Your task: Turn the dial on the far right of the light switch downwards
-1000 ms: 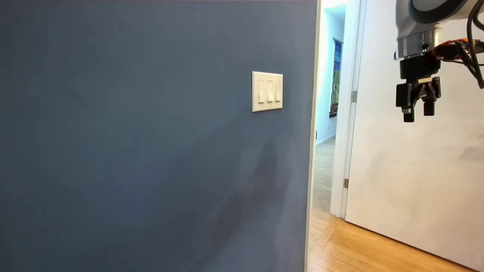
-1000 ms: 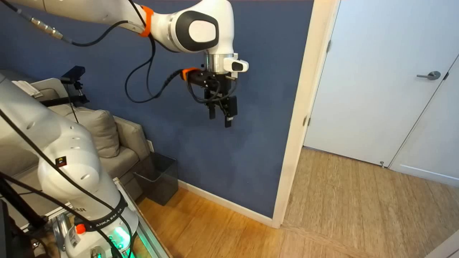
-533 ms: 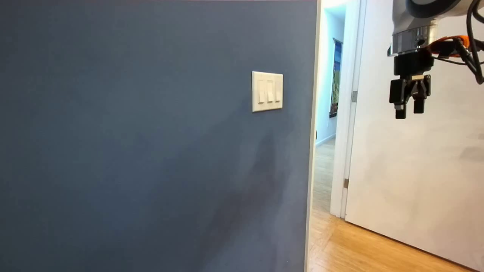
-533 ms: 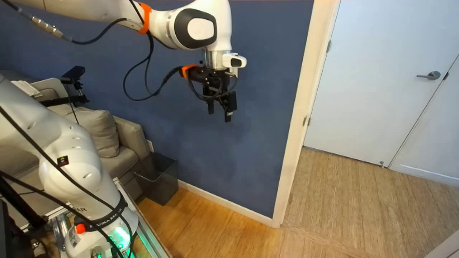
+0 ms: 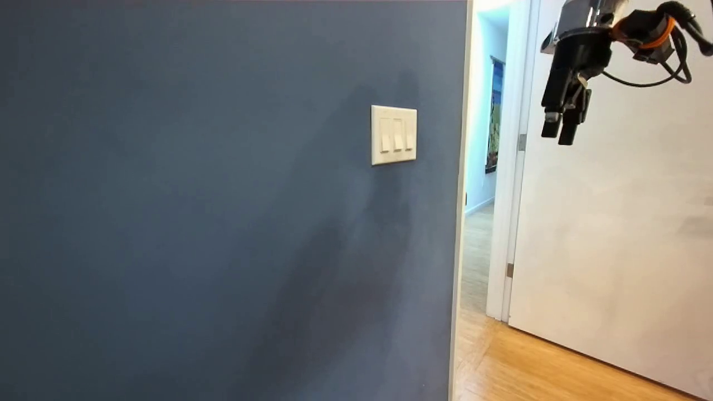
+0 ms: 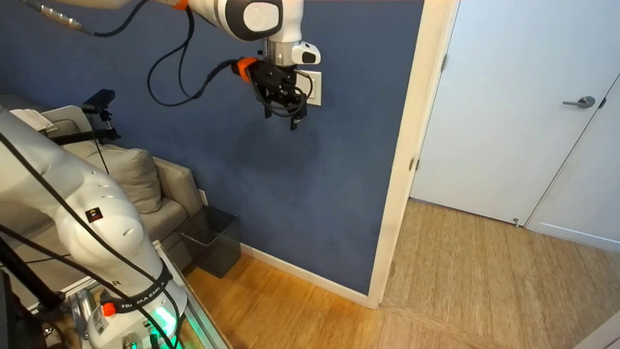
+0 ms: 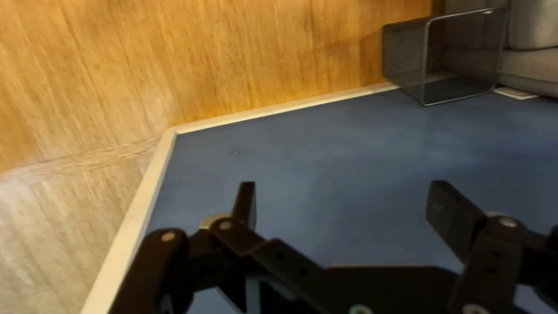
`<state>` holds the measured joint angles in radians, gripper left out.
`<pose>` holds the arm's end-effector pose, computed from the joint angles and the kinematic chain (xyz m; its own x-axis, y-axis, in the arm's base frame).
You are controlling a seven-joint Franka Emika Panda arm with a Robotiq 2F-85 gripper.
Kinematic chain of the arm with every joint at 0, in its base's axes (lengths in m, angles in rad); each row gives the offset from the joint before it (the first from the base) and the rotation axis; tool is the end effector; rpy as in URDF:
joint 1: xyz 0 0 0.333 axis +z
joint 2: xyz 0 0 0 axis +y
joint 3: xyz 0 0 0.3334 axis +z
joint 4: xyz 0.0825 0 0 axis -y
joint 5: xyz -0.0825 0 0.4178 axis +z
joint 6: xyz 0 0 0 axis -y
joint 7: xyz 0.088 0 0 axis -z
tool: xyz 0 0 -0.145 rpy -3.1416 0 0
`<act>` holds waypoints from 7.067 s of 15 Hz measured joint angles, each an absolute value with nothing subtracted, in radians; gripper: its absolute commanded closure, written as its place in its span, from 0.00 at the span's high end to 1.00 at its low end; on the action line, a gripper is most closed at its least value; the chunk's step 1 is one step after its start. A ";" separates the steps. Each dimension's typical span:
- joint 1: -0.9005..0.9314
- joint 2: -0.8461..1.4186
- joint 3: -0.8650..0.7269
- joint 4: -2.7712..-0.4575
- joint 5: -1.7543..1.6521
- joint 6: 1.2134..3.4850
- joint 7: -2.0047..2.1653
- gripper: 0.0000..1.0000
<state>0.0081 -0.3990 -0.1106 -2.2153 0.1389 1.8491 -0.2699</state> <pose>0.4639 -0.0352 0.5093 0.9885 0.1324 0.0725 0.1427 -0.9762 -0.1631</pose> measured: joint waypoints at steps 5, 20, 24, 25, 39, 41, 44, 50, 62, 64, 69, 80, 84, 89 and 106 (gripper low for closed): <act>0.029 -0.358 -0.119 -2.123 0.361 1.714 -0.247 0.74; -0.048 -0.164 -0.159 -2.021 0.948 1.864 -0.091 0.01; -0.048 -0.159 -0.153 -2.020 0.981 1.892 -0.109 0.01; -0.048 -0.159 -0.153 -2.020 0.981 1.892 -0.109 0.01; -0.048 -0.019 -0.113 -1.980 1.201 1.902 -0.082 0.00; -0.048 0.000 -0.113 -1.973 1.217 1.917 -0.082 0.00; -0.050 0.015 -0.113 -1.971 1.236 1.965 -0.081 0.00; -0.049 0.022 -0.103 -1.971 1.315 2.054 -0.081 0.00; -0.048 0.041 -0.070 -1.971 1.365 2.136 -0.081 0.00; -0.048 0.042 -0.068 -1.971 1.366 2.142 -0.081 0.00; -0.048 0.042 -0.066 -1.971 1.366 2.145 -0.081 0.00; -0.048 0.053 -0.066 -1.985 1.366 2.160 -0.081 0.00; -0.048 0.055 -0.066 -1.987 1.366 2.164 -0.081 0.00; -0.048 0.055 -0.066 -1.987 1.366 2.164 -0.081 0.00; -0.050 0.063 -0.068 -1.983 1.350 2.164 -0.081 0.00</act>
